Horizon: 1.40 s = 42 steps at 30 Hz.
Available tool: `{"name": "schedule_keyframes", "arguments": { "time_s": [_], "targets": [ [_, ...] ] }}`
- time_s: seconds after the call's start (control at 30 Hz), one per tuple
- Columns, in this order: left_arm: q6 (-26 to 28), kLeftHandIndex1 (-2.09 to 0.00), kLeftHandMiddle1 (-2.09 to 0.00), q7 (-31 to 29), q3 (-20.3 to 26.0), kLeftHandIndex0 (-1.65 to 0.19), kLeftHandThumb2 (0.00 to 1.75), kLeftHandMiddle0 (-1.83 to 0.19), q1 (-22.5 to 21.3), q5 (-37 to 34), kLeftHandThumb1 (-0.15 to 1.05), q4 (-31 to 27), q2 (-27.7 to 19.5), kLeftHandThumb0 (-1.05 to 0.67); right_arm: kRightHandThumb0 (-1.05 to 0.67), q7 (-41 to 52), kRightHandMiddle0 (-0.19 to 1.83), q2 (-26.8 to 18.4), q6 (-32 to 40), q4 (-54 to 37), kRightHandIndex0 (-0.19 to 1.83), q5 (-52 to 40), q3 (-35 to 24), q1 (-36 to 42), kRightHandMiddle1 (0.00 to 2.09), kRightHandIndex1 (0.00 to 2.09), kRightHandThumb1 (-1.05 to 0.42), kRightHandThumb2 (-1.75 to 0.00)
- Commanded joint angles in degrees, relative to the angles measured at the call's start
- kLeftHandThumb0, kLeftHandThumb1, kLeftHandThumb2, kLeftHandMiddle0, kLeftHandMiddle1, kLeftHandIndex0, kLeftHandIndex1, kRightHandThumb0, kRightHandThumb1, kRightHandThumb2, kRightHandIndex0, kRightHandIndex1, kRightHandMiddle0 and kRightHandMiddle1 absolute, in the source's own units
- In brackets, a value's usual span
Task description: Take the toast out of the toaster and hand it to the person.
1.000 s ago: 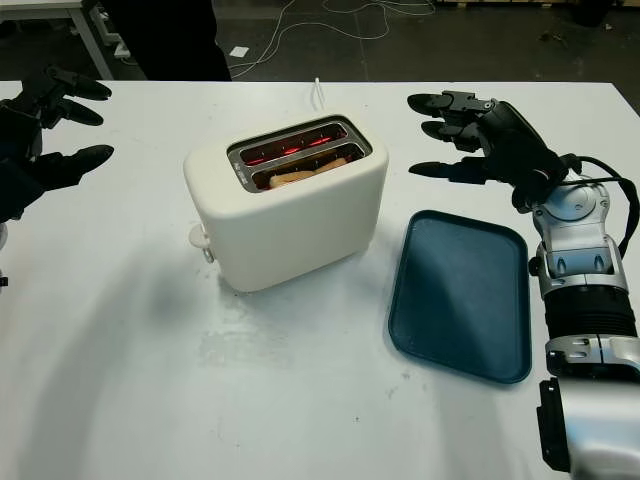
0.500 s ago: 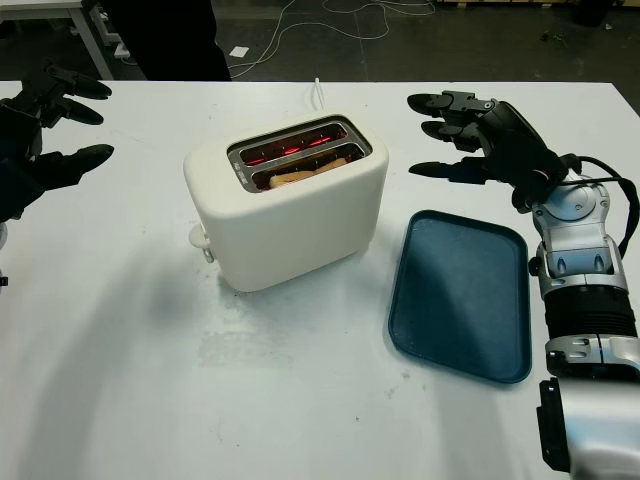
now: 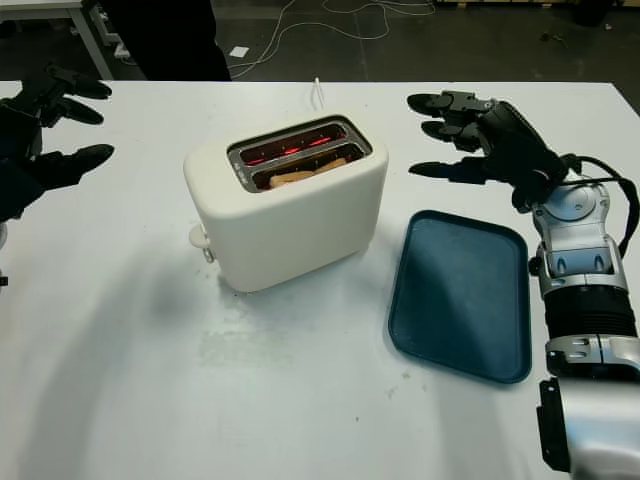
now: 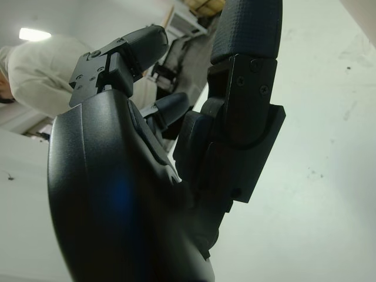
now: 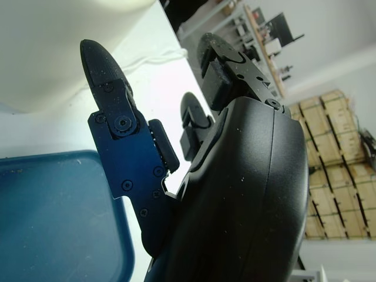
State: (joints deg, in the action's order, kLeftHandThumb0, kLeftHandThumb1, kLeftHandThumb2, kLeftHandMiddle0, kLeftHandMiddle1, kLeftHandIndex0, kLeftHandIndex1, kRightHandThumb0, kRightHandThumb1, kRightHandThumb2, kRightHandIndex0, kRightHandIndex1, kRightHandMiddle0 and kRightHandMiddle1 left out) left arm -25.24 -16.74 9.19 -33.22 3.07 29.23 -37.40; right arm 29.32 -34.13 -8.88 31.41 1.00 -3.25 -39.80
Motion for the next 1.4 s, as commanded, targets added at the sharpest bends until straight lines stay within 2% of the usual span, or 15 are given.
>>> {"name": "schedule_keyframes", "arguments": {
  "time_s": [0.0, 0.57, 0.73, 0.97, 1.17, 1.37],
  "targets": [
    [-0.68, -1.27, -1.45, 0.04, 0.11, 0.00, 0.27, 0.00, -0.09, -0.25, 0.92, 0.29, 0.05, -1.05, -0.57, -0.32, 0.47, -0.01, -0.51, -0.26, 0.46, 0.06, -0.14, -0.86, 0.00, 0.00, -0.77, 0.00],
    [0.18, -1.27, -1.44, 0.19, 0.17, 0.00, 0.25, 0.00, 0.20, -0.14, 0.92, -0.23, -0.04, -1.05, -0.55, 0.20, 0.46, 0.04, -1.50, 0.42, 0.45, -0.20, -0.07, -1.11, 0.00, 0.00, -0.77, 0.00],
    [0.47, -1.25, -1.42, -0.07, 0.32, 0.00, 0.24, 0.00, 0.31, -0.67, 0.92, -0.36, 0.18, -1.05, -0.55, -0.05, 0.47, -0.36, -3.70, 0.70, 0.47, 0.59, 0.23, -2.17, 0.01, 0.01, -0.78, 0.00],
    [-0.06, -1.26, -1.43, 0.02, 0.19, 0.00, 0.24, 0.00, 0.19, -0.42, 0.92, -0.01, 0.14, -1.05, -0.47, -1.63, 0.51, -1.01, -7.40, 1.72, 0.52, 3.02, 0.82, -8.64, 0.02, 0.03, -0.74, 0.00],
    [-0.19, -1.28, -1.46, 0.11, 0.17, 0.00, 0.24, 0.00, 0.20, -0.40, 0.92, 0.05, 0.27, -1.05, -0.58, -1.47, 0.56, -0.39, -7.54, 2.35, 0.57, 4.79, 2.52, -16.60, 0.04, 0.05, -0.69, 0.00],
    [-0.16, -1.27, -1.44, -0.14, 0.32, 0.00, 0.24, 0.00, 0.39, -0.66, 0.92, -0.02, 0.15, -1.05, -0.56, 0.32, 0.59, 1.16, -6.55, 1.92, 0.60, 4.83, 4.68, -21.52, 0.05, 0.08, -0.63, 0.00]
  ]
}}
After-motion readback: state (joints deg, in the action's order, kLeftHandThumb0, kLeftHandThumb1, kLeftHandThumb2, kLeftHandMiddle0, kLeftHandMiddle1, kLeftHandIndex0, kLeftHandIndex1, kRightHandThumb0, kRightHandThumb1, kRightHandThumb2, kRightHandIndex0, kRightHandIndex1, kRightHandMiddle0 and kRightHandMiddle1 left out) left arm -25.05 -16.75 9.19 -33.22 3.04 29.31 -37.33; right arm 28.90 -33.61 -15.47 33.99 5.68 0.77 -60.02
